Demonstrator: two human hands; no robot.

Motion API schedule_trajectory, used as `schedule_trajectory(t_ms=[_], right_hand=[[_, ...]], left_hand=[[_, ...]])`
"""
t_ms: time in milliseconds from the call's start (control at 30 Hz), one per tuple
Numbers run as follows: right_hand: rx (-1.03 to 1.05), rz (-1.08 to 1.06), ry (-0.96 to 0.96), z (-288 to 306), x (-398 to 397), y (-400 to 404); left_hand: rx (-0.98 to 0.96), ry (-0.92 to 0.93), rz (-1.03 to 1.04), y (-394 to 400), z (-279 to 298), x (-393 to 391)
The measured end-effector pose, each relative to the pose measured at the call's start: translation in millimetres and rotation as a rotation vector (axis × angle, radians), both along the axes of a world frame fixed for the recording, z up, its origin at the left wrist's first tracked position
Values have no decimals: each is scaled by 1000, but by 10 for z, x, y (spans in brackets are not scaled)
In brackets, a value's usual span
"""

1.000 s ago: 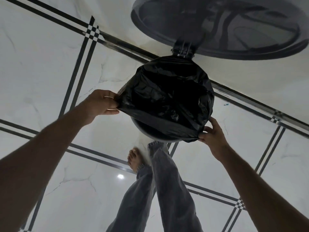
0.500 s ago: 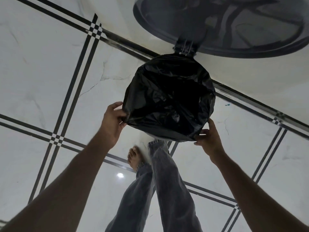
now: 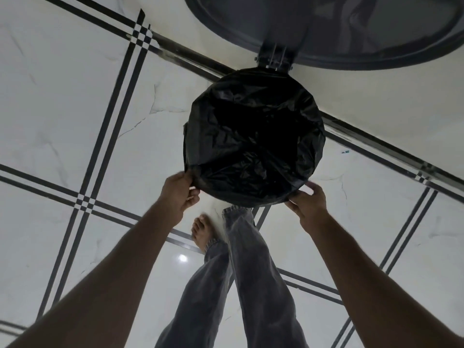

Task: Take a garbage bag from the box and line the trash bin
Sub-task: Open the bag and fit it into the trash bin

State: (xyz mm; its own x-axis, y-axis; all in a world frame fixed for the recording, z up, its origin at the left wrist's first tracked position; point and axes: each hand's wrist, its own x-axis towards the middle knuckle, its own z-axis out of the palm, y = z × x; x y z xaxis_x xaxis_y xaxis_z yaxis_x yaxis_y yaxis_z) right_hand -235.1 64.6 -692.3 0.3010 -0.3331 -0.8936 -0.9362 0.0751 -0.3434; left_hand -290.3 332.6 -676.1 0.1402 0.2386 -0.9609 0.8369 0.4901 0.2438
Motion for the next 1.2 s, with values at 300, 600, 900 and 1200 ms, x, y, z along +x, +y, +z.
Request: schedule_trajectory(t_ms=[300, 600, 900, 1200], right_hand=[[200, -313, -6, 39, 132, -15], [101, -244, -98, 324, 258, -4], [-364, 682, -581, 359, 367, -13], [-478, 1008, -740, 80, 493, -15]], left_hand=[[214, -108, -110, 10, -44, -8], [742, -121, -178, 141, 86, 222], [530, -760, -922, -457, 369, 738], [129, -40, -1155, -693, -839, 1608]])
